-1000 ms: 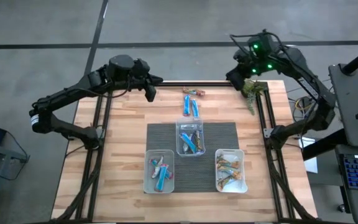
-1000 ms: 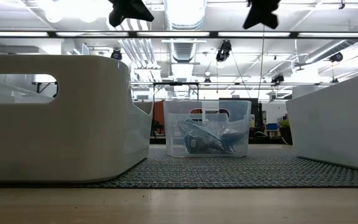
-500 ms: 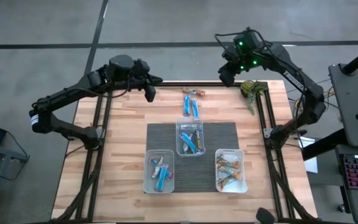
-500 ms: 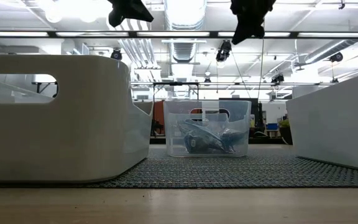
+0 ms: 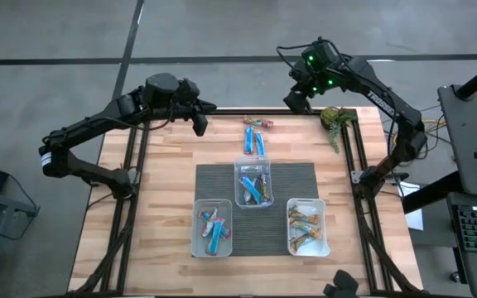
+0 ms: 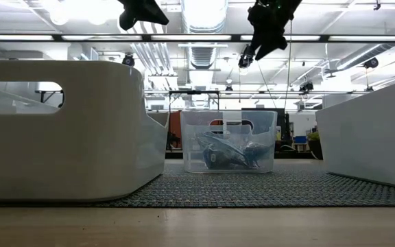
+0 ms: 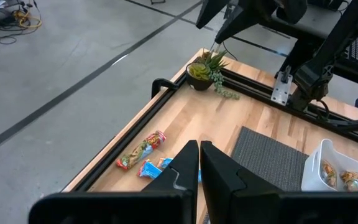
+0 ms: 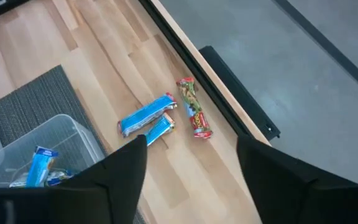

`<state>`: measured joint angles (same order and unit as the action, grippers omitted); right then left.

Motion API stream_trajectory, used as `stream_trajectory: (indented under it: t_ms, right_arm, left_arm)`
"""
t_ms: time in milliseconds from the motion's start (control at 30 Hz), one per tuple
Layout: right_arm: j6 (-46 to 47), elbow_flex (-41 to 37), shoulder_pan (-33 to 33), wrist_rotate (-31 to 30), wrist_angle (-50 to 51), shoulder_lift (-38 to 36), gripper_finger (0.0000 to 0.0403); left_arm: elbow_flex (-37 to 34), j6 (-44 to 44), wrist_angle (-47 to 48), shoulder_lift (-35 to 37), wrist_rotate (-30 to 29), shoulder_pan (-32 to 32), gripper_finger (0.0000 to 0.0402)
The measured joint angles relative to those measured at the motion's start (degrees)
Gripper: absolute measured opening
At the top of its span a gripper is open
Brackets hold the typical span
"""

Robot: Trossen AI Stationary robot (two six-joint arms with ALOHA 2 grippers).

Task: Pick and place Granola Bars by type
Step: Put the red granola bar into the gray bin

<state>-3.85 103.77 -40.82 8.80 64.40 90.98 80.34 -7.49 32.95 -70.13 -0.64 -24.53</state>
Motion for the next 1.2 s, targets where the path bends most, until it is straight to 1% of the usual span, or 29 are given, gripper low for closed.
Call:
stream_trajectory:
  t_ms: [167,367,467,733,833,1000,1200]
  right_arm:
    - [-0.46,0.0,-0.21,0.01,-0.02,0.46,0.0267]
    - [-2.61,0.0,-0.21,0.04,-0.17,0.92,0.0278]
    - [-4.03,0.0,-0.21,0.04,-0.86,0.94,0.0278]
    - [-4.2,0.0,-0.04,0.08,-0.33,1.03,0.0268]
    - [-7.08,0.0,-0.04,0.17,-0.4,1.76,0.0266]
    - [-6.98,-0.02,-0.08,0.17,-1.29,5.01,0.026]
    - [-10.64,-0.04,-0.08,0.17,-3.74,10.24,0.0252]
  left_arm:
    - [0.0,-0.02,0.11,0.0,0.0,0.0,0.0]
    - [0.0,-0.15,0.11,0.0,0.0,0.0,0.0]
    - [0.0,-0.15,0.11,0.0,0.0,0.0,0.0]
    - [0.0,-0.22,0.13,0.0,0.0,0.0,0.0]
    - [0.0,-0.22,0.13,0.0,0.0,0.0,0.0]
    - [0.0,-0.11,0.17,0.0,-0.02,0.0,0.0]
    - [0.0,-0.11,0.21,0.0,-0.04,0.0,0.0]
